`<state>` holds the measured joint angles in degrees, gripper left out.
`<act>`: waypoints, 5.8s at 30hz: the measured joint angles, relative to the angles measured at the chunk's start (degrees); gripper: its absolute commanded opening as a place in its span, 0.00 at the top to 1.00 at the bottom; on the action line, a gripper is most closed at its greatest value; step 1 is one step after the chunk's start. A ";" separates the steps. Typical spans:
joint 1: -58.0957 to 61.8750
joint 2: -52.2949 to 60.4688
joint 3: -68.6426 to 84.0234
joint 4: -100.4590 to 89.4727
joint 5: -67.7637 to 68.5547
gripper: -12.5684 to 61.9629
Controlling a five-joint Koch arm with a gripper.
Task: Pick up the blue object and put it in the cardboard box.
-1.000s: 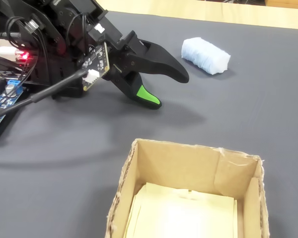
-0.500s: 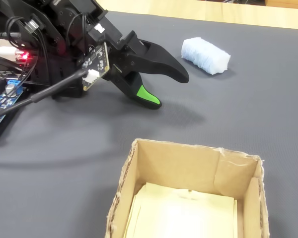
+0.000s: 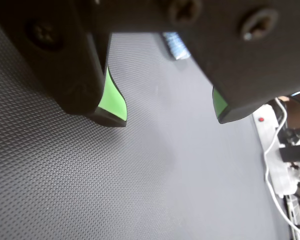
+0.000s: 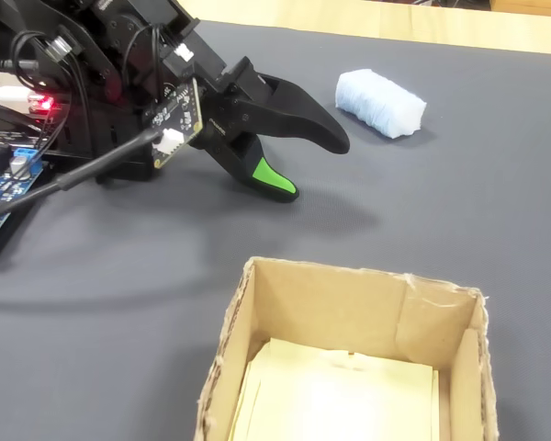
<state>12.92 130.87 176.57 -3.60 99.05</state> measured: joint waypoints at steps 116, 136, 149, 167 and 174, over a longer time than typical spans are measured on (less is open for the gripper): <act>-21.71 -17.58 -27.51 3.69 1.05 0.79; 21.45 -6.94 -20.65 -8.00 -17.67 0.79; 37.97 -27.60 -47.46 0.97 -22.68 0.79; 40.78 -40.52 -68.47 28.30 -22.76 0.41; 40.69 -40.34 -68.38 28.30 -20.74 0.40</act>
<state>53.61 90.53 108.19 24.70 78.31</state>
